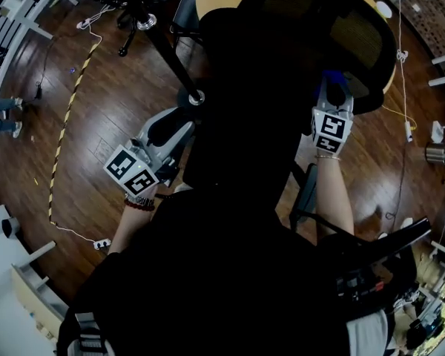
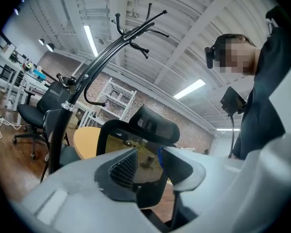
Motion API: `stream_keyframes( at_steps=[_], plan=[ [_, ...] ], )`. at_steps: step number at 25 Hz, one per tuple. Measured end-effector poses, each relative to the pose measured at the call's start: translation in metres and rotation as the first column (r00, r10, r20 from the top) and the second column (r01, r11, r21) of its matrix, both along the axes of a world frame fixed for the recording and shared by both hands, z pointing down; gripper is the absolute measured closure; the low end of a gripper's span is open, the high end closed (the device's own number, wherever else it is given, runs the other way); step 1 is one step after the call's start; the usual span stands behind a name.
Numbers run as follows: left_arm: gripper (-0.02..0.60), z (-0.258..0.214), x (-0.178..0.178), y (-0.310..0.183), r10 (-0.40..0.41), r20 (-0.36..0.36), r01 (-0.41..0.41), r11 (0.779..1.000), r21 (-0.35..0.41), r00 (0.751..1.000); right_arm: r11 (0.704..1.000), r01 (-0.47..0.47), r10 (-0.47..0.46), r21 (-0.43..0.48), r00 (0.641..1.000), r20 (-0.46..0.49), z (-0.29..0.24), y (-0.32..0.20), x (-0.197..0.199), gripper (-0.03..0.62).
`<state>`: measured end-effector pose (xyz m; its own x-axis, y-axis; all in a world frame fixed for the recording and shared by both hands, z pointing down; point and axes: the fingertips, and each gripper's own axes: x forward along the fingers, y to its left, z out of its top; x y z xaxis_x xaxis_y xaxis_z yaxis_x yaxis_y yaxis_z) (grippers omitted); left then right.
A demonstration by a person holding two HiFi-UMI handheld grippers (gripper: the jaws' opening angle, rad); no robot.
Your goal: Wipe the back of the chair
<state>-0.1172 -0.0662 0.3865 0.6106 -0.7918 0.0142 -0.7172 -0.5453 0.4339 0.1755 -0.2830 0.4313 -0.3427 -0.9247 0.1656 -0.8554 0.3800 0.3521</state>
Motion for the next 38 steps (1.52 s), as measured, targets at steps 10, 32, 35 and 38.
stream_keyframes(
  at_steps=[10,32,35,38],
  plan=[
    [0.411,0.015,-0.041,-0.01,0.125,0.202,-0.134,0.99,0.034,0.971,0.991,0.129,-0.13,0.033,0.991,0.027,-0.004,-0.008,-0.158,0.566],
    [0.411,0.054,-0.022,-0.026,0.332,0.445,-0.396,0.916,0.058,0.832,0.935,0.342,-0.346,0.099,0.938,0.031,-0.008,-0.01,-0.321,0.566],
    [0.411,0.05,-0.02,-0.013,0.32,0.459,-0.381,0.924,0.043,0.828,0.927,0.372,-0.375,0.053,0.925,0.062,0.0,-0.005,-0.344,0.566],
    [0.411,0.043,-0.013,0.0,0.311,0.46,-0.373,0.927,0.048,0.832,0.858,0.512,-0.503,-0.049,0.855,0.128,0.006,0.012,-0.377,0.566]
  ],
)
